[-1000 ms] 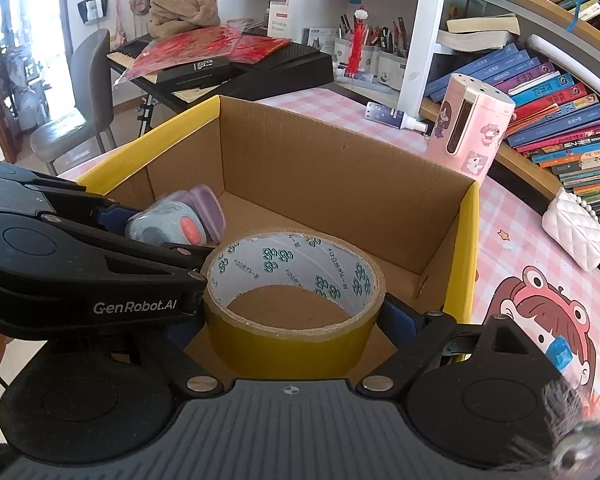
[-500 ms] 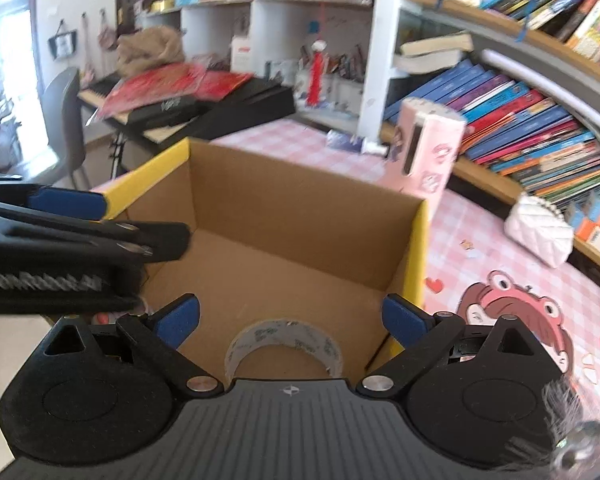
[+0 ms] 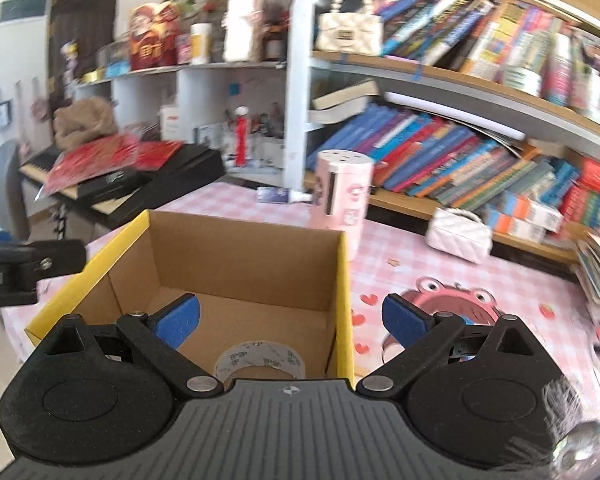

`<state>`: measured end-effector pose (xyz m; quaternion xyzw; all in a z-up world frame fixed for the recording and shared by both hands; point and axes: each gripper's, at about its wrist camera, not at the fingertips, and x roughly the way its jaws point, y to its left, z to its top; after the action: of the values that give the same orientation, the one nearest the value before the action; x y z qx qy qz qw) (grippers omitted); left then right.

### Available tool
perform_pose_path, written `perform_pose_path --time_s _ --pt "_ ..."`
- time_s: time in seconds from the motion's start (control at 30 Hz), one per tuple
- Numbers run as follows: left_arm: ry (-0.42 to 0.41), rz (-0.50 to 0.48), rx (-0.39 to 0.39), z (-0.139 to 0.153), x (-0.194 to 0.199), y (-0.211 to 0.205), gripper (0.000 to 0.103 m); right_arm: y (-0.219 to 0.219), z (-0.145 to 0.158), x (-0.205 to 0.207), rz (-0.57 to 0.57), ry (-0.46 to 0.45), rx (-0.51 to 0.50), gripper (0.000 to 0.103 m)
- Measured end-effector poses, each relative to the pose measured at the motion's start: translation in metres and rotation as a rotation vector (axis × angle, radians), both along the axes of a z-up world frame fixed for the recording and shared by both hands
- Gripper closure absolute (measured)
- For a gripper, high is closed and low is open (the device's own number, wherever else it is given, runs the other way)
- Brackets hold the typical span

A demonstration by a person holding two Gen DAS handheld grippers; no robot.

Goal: Organize objects
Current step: 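Withdraw both grippers from the box back over the table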

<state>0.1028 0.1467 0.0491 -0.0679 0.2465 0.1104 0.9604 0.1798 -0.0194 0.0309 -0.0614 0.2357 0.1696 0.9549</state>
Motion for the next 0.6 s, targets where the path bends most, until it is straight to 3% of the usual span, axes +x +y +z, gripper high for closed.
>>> perform_pose_path --time_s 0.6 --pt "0.069 -0.025 -0.034 -0.025 -0.075 0.004 0.011 -0.006 -0.014 -0.09 -0.126 0.005 -0.069 0.001"
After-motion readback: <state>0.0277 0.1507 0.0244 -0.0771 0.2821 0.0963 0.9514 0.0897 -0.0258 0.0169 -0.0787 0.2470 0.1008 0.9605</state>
